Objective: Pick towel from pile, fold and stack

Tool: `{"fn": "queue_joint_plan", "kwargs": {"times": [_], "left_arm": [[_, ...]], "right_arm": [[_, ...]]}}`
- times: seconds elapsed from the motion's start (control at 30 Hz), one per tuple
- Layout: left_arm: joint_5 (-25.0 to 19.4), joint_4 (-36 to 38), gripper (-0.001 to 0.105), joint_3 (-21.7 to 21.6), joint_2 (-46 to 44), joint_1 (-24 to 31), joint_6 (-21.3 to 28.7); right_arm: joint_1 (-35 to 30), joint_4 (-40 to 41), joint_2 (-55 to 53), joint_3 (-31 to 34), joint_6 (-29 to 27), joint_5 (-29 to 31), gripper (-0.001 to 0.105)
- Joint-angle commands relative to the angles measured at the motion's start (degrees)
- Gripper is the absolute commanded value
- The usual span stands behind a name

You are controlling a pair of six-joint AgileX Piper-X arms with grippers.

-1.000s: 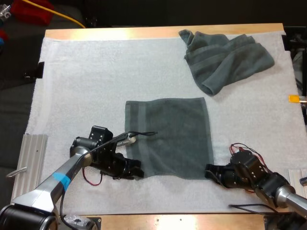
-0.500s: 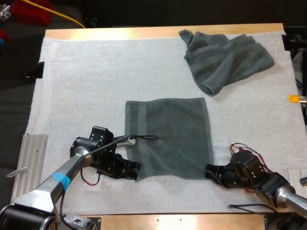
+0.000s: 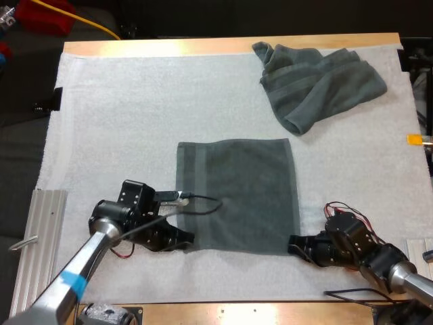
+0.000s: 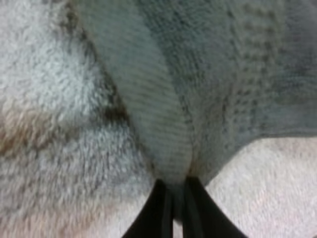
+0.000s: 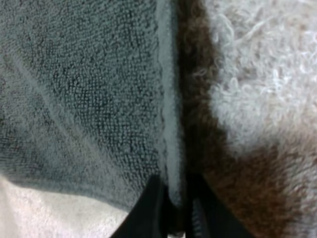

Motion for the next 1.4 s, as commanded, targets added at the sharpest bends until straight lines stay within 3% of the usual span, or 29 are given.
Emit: {"fn": "queue_joint_plan", "kwargs": {"times": [0.0, 0.23, 0.57, 0.9, 1.37], "left_arm": [[-1.12, 1.66, 0.000, -0.01, -1.97, -0.26, 0.53], [-1.30, 6.63, 0.000, -0.01, -8.43, -0.26, 0.92], [-1.30, 13.39, 0.000, -0.01, -14.17, -0.26, 2.88], [0.59, 16.93, 0.000, -0.30, -14.33, -0.26, 3.15], [0.08, 30.08, 0.000, -2.64, -14.78, -2.06, 8.38]], "right_arm": [[0.04, 0.60, 0.12, 0.29, -0.74, -1.93, 0.001], [2.60, 1.31, -3.65, 0.02, -1.12, -1.03, 0.001], [9.73, 10.68, -9.49, -2.09, -1.84, 6.47, 0.001], [16.30, 27.96, -12.04, -11.37, -7.74, 15.61, 0.001], [22.52, 39.93, -12.04, -19.36, -8.57, 19.64, 0.001]]}}
